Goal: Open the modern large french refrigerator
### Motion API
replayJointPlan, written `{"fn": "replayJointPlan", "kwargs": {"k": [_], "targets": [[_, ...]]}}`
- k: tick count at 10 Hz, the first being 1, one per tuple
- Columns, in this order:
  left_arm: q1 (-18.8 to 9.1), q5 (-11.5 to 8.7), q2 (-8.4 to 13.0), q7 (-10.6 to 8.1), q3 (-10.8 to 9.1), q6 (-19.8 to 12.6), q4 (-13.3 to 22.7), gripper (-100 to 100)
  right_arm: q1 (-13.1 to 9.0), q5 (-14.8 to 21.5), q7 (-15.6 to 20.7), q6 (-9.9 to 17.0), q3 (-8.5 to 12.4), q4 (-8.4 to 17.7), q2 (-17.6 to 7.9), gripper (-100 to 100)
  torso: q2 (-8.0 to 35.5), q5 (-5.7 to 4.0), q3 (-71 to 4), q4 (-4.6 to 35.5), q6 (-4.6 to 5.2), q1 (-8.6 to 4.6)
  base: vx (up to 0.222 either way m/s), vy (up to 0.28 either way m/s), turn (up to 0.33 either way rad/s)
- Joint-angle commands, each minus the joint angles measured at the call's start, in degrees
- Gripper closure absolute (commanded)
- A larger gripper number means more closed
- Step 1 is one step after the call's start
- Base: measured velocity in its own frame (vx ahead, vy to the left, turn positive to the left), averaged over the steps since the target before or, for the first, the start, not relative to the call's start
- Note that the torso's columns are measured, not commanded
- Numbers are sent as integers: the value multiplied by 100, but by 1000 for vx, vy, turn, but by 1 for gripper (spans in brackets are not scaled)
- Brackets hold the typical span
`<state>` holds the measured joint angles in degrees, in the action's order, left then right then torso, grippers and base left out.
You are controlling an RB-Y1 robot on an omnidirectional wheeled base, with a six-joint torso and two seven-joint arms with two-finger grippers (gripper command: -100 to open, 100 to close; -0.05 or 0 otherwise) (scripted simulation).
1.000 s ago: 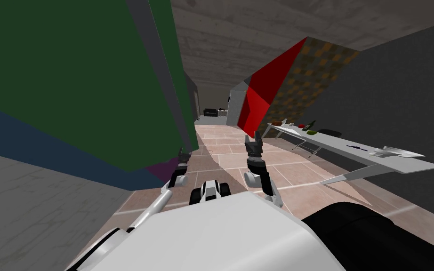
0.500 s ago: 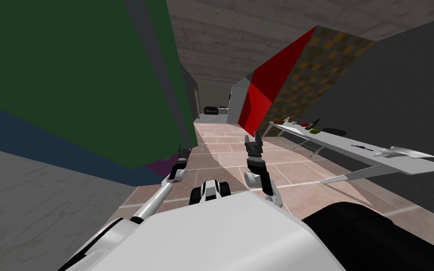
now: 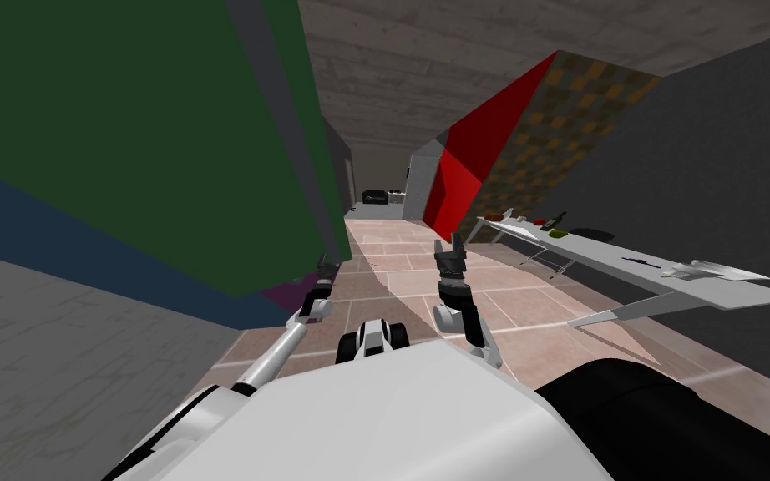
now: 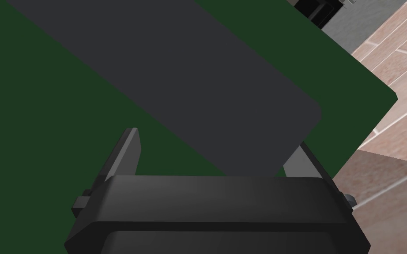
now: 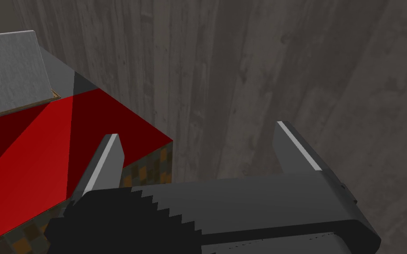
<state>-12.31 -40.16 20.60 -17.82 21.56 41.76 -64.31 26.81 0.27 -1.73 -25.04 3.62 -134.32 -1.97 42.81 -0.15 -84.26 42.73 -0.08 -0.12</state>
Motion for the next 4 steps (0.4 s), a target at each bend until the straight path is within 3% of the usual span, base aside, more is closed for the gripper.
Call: {"fn": "replayJointPlan", "kwargs": {"k": [1,4], "targets": [[15,0,-2,2,8,-16,14,0,0,0,0,0,0,0,0,0,-16,4,-10,-11,3,4,0,0,0],[43,0,-6,5,23,-42,39,0,0,0,0,0,0,0,0,0,-42,11,-25,-32,6,9,0,0,0]]}}
